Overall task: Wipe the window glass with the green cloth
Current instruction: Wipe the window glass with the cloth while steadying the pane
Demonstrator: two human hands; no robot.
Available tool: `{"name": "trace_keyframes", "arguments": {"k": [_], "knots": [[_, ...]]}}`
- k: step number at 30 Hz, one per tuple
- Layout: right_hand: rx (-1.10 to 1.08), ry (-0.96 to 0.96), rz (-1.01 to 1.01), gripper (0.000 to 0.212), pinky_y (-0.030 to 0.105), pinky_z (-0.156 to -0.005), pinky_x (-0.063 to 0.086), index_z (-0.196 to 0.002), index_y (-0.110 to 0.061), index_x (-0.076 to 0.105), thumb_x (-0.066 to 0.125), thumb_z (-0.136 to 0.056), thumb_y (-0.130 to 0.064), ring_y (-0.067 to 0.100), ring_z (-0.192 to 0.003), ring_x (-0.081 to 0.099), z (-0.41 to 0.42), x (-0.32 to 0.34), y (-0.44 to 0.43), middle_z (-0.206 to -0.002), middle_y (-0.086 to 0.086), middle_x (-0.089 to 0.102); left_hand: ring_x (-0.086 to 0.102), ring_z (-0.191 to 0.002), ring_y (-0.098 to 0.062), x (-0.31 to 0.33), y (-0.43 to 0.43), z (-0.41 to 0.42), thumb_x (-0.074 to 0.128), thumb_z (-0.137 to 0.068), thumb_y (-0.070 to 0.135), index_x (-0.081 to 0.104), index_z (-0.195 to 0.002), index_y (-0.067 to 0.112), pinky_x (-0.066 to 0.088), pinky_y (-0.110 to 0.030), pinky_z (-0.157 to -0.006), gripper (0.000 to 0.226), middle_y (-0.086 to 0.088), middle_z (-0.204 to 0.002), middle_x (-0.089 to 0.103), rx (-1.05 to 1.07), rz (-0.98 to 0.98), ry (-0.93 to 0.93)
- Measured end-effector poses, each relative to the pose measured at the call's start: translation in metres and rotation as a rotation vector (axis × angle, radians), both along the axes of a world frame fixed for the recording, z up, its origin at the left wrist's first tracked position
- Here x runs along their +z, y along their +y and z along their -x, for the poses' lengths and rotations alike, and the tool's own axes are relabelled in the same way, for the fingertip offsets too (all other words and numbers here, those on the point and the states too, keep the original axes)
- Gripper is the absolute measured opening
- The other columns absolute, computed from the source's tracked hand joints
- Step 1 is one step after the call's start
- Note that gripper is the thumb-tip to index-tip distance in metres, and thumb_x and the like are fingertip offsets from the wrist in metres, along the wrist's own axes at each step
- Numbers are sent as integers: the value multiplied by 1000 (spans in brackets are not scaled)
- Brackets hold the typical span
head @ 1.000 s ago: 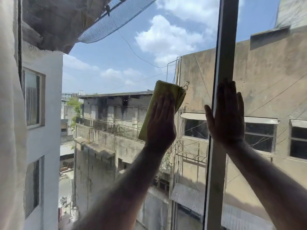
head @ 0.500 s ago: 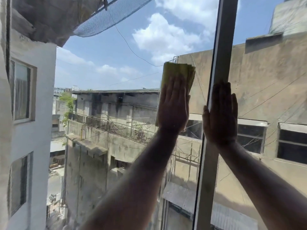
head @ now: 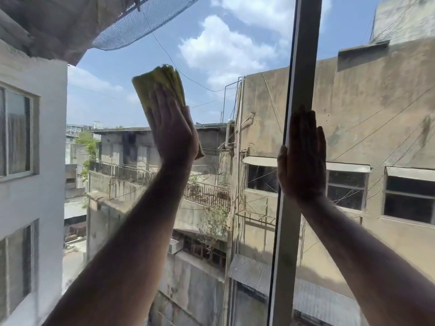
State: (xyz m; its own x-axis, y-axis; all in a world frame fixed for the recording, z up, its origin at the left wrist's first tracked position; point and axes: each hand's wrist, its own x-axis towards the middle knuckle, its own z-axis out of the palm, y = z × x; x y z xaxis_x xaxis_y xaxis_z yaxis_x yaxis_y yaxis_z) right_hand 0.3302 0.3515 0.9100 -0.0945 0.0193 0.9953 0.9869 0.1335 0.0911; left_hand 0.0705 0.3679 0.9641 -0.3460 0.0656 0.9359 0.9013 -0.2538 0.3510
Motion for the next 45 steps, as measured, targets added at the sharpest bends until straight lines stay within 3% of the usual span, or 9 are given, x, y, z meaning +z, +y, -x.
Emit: {"name": "trace_keyframes", "arguments": {"k": [5,8,12,19,25,32,37,40,45], "knots": [[-9,-4,-41,76,55,-134,22,-169,-3,14,42,-98,-11,32,-167,14,-2,0,3,-179,19,15,28,-159,-32,-48,1,-77,44,-109,31,36,-157,1,26,-50,-132,58,-18,-168,34,-105,-69,479],[1,-1,-53,76,55,-134,22,-169,-3,16,44,-98,-10,32,-167,15,-1,-2,2,-178,19,16,28,-159,-29,-110,-2,-54,51,-110,24,36,-158,2,33,-50,-128,55,-18,-167,35,-116,-32,638],[11,0,-25,76,55,-135,21,-169,-3,13,41,-99,-9,32,-168,11,1,-3,0,-179,20,12,26,-160,-32,-128,1,42,44,-113,28,30,-159,-1,32,-52,-128,57,-22,-168,31,-4,48,430],[-7,11,-22,77,53,-135,20,-169,-2,14,42,-97,-9,32,-168,12,2,-1,2,-179,19,13,20,-162,-31,-1,6,49,22,-110,42,20,-163,3,18,-50,-133,66,-15,-173,22,-11,55,-75],[4,5,-39,76,52,-135,20,-169,-4,14,41,-98,-9,31,-168,13,0,-1,2,-179,18,14,14,-163,-31,-26,0,-53,21,-108,57,18,-164,7,15,-51,-134,75,-13,-175,18,-108,39,364],[29,10,-7,77,53,-136,18,-169,-5,12,39,-98,-12,31,-168,11,1,-1,-2,-179,18,12,20,-162,-30,-99,-17,-44,37,-109,50,27,-162,6,26,-53,-131,70,-14,-172,26,-89,105,586],[26,19,9,78,53,-136,18,-170,-5,11,40,-98,-13,31,-168,11,2,-1,-2,-179,18,12,54,-141,-33,-75,-32,-33,47,-100,16,53,-149,9,51,-52,-109,49,-15,-155,55,-148,86,565],[17,12,23,77,53,-136,18,-170,-5,11,38,-98,-15,31,-168,10,1,0,-2,-180,17,11,57,-135,-35,-63,-39,-30,41,-96,14,68,-132,14,55,-51,-102,46,-18,-151,56,-156,68,527],[-1,8,32,77,55,-134,21,-169,-2,13,37,-97,-16,32,-168,11,1,0,-3,-179,18,12,54,-135,-38,-54,-44,-37,59,-94,-6,56,-141,10,59,-48,-102,50,-25,-150,50,-164,122,219]]}}
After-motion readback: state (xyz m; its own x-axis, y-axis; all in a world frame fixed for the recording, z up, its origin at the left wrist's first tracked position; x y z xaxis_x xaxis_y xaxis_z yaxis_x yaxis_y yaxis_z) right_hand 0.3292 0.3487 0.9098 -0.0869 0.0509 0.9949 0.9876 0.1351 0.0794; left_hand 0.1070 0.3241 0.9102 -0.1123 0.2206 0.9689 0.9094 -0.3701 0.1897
